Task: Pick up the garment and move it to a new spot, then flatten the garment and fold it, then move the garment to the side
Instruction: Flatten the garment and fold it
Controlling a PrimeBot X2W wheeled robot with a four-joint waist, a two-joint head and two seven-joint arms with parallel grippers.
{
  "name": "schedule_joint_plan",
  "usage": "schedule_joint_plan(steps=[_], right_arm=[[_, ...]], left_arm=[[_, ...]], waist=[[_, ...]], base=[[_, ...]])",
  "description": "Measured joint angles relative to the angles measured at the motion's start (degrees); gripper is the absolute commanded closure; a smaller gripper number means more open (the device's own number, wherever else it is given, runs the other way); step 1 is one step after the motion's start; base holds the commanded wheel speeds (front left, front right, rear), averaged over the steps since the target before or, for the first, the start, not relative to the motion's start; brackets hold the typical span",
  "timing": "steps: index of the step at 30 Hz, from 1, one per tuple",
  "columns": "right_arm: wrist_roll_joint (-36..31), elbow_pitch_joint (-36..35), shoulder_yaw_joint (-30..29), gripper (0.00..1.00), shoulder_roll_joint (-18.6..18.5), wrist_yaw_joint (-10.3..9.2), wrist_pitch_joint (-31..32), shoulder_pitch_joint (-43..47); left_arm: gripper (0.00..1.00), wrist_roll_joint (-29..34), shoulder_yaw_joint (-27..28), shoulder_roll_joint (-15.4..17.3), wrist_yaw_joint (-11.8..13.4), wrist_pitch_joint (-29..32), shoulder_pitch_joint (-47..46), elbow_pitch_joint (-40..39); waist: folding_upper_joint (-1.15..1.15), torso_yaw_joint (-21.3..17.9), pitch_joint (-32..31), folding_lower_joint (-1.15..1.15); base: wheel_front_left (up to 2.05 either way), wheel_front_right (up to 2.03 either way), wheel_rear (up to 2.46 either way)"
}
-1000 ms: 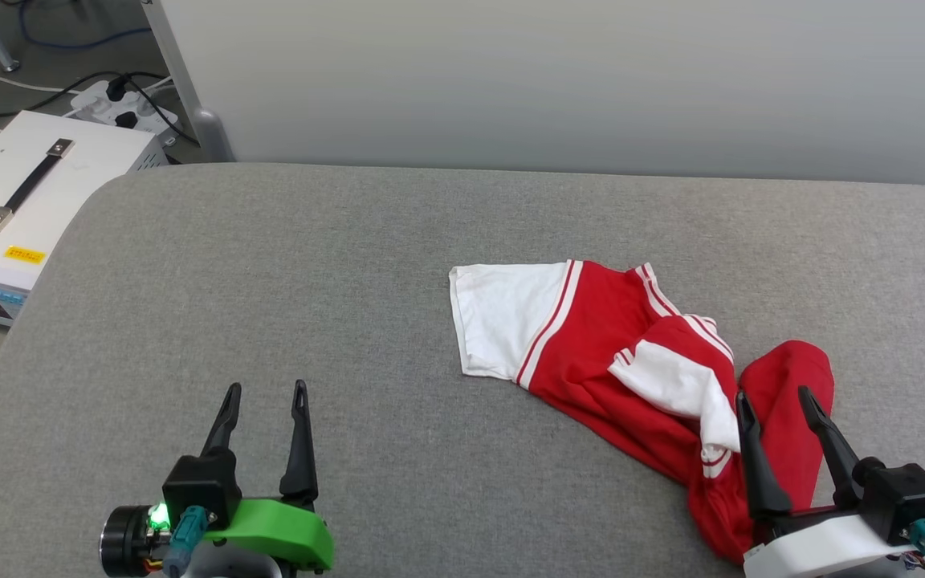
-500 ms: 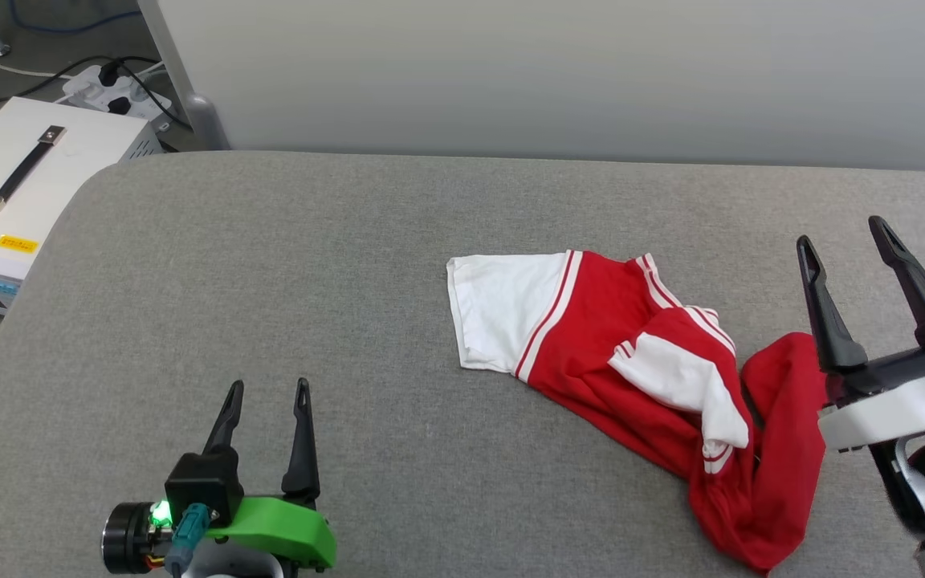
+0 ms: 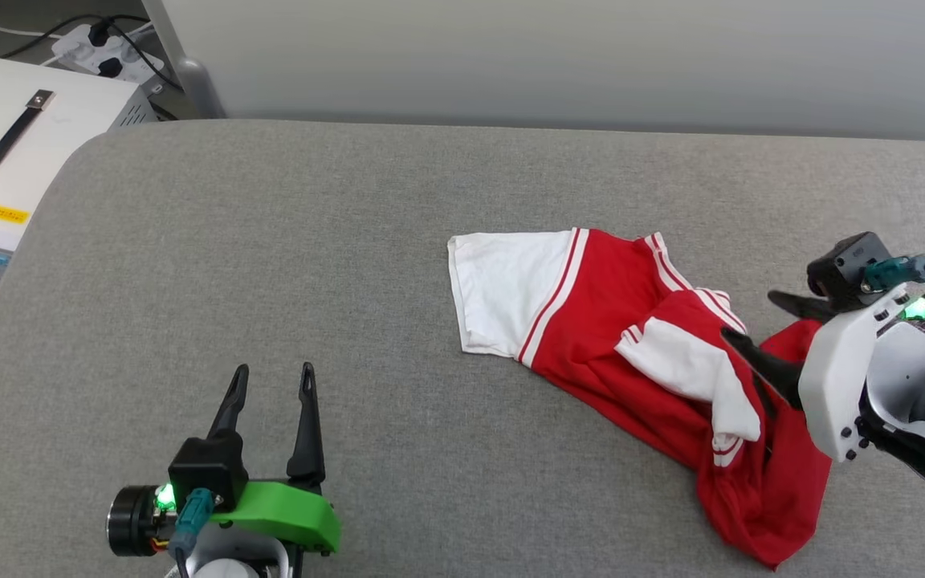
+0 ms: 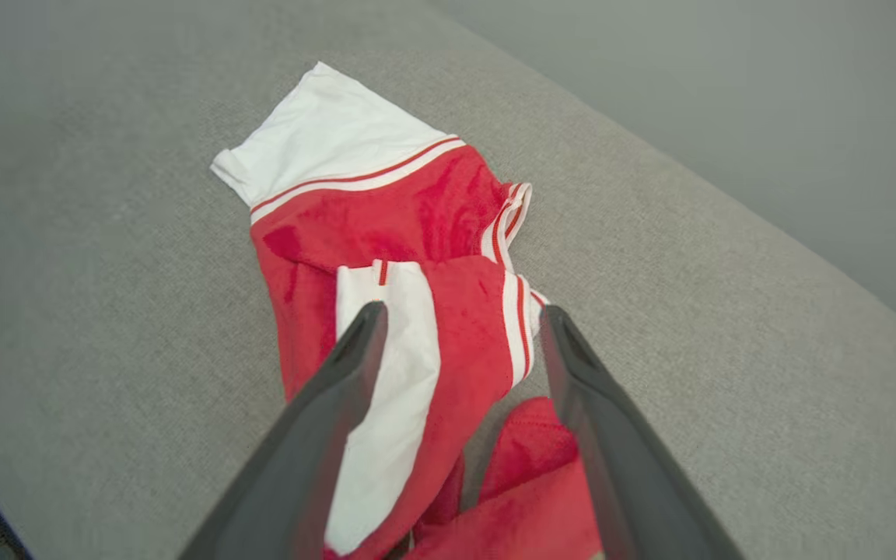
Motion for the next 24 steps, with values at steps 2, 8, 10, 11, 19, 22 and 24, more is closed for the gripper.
schedule_joint_plan(steps=[2, 8, 10, 11, 19, 22, 24], right_arm=[[3.14, -0.03, 2.97, 0.0, -1.4, 0.0, 5.15, -1.24], [5.8, 2.43, 9.67, 0.0, -2.42, 0.0, 12.27, -5.05], [6.21, 4.55, 11.55, 0.0, -1.82, 0.0, 12.41, -6.09], [6.32, 5.43, 12.29, 0.0, -1.56, 0.0, 12.41, -6.42], [6.49, 11.1, 18.06, 1.0, -0.08, 0.0, 4.69, -8.7], [6.56, 11.33, 17.69, 1.0, 0.04, 0.0, -0.86, -9.61], [7.35, 11.33, 16.35, 1.0, 0.3, 0.0, -4.56, -9.7]], left_arm=[[0.0, -0.15, -0.47, 0.0, 0.09, -0.01, -0.68, -0.02], [0.0, -1.16, -1.96, -0.02, 0.85, -0.01, -2.61, 0.02], [0.0, -1.59, -2.4, -0.02, 1.02, -0.01, -3.19, 0.03], [0.0, -1.7, -2.58, -0.02, 1.09, -0.01, -3.41, 0.05], [0.0, -2.56, -3.33, -0.03, 1.74, 0.0, -4.65, 0.63], [0.0, -2.57, -3.26, -0.03, 2.02, -0.01, -4.61, 1.08], [0.0, -2.58, -3.22, -0.03, 2.05, 0.0, -4.55, 1.24]], waist=[[0.0, 0.13, 0.73, 0.0], [0.0, 0.69, 3.28, 0.0], [0.0, 0.96, 4.27, 0.0], [0.0, 1.07, 4.66, 0.0], [0.0, 2.05, 7.16, 0.01], [0.0, 1.71, 6.89, 0.01], [0.0, 1.24, 6.5, 0.01]], base=[[0.0, 0.0, 0.0], [0.0, 0.0, 0.0], [0.0, 0.0, 0.0], [0.0, 0.0, 0.0], [0.0, 0.0, 0.0], [0.0, 0.0, 0.0], [0.0, 0.0, 0.0]])
